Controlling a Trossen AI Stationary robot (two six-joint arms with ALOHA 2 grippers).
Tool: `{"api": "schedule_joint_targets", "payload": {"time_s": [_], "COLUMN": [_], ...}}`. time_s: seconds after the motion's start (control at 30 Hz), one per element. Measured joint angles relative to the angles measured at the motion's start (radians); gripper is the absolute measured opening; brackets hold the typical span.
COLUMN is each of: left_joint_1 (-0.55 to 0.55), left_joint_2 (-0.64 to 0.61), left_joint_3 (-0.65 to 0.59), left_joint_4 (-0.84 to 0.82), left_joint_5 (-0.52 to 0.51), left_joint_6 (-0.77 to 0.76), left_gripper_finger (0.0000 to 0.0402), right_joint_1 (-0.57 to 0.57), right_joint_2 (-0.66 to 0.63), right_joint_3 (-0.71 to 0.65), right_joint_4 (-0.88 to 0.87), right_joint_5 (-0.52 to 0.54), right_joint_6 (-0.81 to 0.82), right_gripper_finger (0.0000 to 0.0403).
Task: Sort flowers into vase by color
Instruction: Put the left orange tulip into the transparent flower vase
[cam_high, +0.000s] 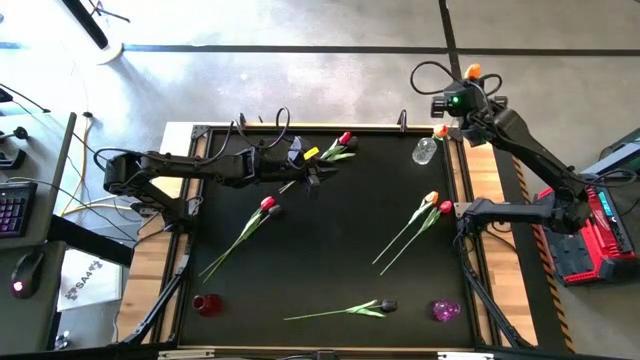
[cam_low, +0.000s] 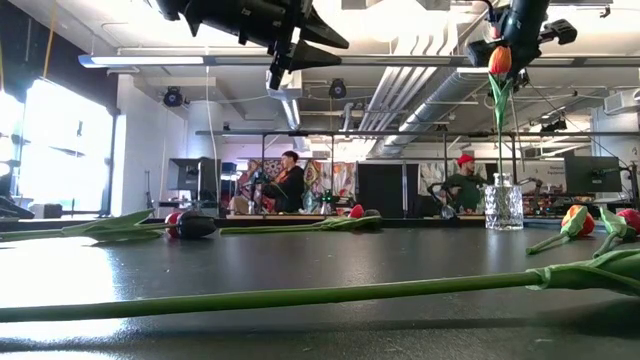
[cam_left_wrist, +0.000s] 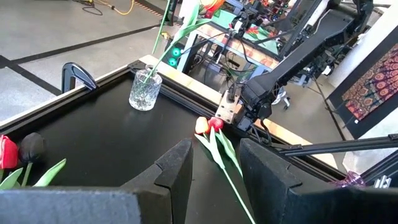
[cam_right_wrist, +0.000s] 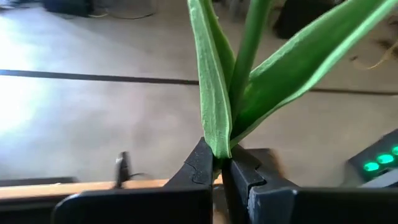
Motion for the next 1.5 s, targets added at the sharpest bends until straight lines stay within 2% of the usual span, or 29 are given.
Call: {"api": "schedule_joint_targets", "payload": {"time_s": [0.13,0.47,0.63,0.9,1.0,1.2,1.33,1.5], "left_joint_1": [0.000,0.000,0.000,0.008,0.016,0.033,0.033,0.033], "left_joint_2": [0.000,0.000,0.000,0.000,0.000,0.000,0.000,0.000], "left_joint_3": [0.000,0.000,0.000,0.000,0.000,0.000,0.000,0.000], "left_joint_4": [-0.002,-0.007,-0.008,-0.012,-0.012,-0.012,-0.012,-0.012], "left_joint_5": [0.000,0.000,0.000,-0.002,-0.005,-0.008,-0.008,-0.008], "left_joint_6": [0.000,0.034,0.034,0.036,0.036,0.035,0.034,0.032], "left_gripper_finger": [0.0119,0.0119,0.0119,0.0119,0.0119,0.0119,0.0119,0.0120], "right_joint_1": [0.025,0.065,0.067,0.087,0.098,0.124,0.139,0.152], "right_joint_2": [-0.011,0.005,0.005,0.003,0.004,0.005,0.004,0.004], "right_joint_3": [0.000,0.000,0.021,0.073,0.033,-0.034,-0.011,0.048], "right_joint_4": [-0.010,-0.029,-0.025,-0.116,-0.158,-0.103,-0.033,-0.025], "right_joint_5": [-0.088,-0.095,-0.066,-0.159,-0.148,-0.119,-0.119,-0.092], "right_joint_6": [0.057,0.084,0.045,0.088,0.130,0.139,0.093,0.042], "right_gripper_finger": [0.0000,0.0000,0.0000,0.0000,0.0000,0.0000,0.0000,0.0000]}}
